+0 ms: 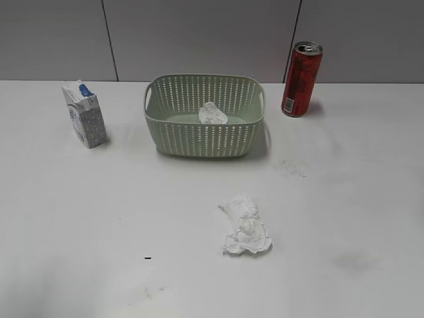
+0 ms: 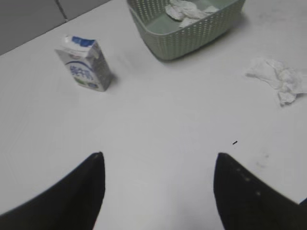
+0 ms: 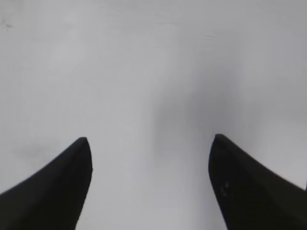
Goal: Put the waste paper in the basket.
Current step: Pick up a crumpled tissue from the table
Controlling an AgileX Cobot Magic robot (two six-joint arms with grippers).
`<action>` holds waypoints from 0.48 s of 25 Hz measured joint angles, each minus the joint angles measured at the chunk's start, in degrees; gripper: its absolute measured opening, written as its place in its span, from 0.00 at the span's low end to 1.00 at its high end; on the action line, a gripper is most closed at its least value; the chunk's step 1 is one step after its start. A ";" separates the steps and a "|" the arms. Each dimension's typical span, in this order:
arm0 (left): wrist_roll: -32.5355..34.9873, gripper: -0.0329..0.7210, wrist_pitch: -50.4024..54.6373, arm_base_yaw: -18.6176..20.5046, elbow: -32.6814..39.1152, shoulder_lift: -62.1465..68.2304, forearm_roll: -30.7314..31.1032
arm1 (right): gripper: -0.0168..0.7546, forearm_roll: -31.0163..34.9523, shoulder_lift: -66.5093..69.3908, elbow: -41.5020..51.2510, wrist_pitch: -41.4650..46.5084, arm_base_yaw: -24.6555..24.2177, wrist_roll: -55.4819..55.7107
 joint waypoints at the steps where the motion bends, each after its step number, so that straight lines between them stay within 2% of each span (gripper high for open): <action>1: 0.38 0.73 -0.25 -1.72 -2.22 3.93 0.29 | 0.76 0.79 -3.36 3.30 -1.68 0.00 -0.08; 6: 2.79 0.73 -0.63 -9.82 -12.93 22.35 1.04 | 0.76 3.54 -20.01 17.81 -7.87 0.00 -0.07; 12: 6.79 0.73 -0.69 -17.36 -24.42 42.03 1.10 | 0.76 3.54 -39.31 30.86 -9.44 0.00 -0.07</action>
